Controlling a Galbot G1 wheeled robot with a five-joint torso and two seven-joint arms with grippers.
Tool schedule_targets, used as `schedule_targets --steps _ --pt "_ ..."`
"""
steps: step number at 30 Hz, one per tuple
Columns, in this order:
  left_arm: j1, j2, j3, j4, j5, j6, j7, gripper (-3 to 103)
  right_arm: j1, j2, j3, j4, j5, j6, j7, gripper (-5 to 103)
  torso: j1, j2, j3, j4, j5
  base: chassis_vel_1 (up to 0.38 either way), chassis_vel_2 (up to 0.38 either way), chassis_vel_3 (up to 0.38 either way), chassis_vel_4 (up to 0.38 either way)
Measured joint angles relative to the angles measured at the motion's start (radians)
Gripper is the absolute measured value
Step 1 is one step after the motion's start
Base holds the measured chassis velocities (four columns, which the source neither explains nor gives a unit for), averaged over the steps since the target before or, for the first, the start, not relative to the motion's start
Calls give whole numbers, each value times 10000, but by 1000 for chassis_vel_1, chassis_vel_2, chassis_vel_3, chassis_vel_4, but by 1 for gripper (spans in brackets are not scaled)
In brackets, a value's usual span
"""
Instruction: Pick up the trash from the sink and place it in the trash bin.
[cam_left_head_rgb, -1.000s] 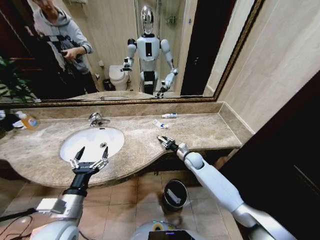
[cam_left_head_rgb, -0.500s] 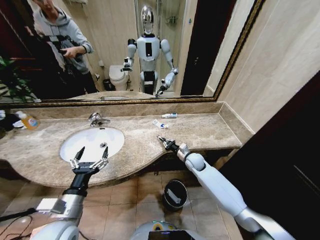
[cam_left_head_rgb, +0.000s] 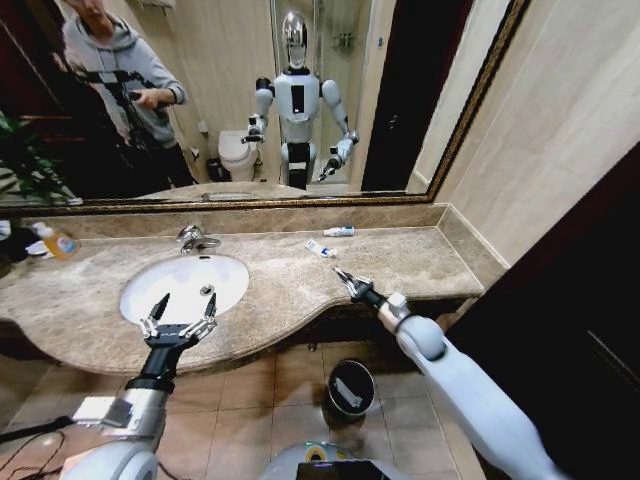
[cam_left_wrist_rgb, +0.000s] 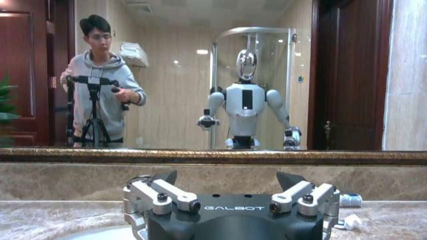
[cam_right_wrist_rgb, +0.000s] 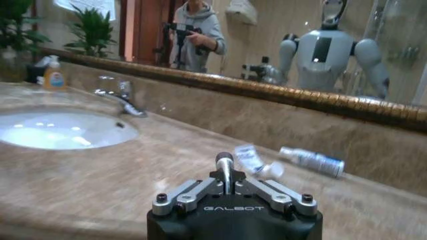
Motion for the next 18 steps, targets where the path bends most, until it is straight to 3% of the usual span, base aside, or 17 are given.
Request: schedule_targets --steps 1,7,13,18 --pt "0 1 0 0 0 0 0 100 -985 108 527 349 22 244 81 4 0 0 0 -2 -5 0 0 0 0" --pt "0 0 1 0 -1 0 0 100 -3172 893 1685 611 -332 1076 535 4 -2 1 -2 -5 -6 0 0 0 0" --pt "-1 0 0 -1 0 0 0 100 -3976 1495 1795 130 -515 1320 1162 4 0 0 0 -4 -6 0 0 0 0" --pt "-1 0 1 -1 0 0 0 100 -4308 1998 1359 -1603 -708 1384 1543 4 -1 0 0 -4 -5 0 0 0 0"
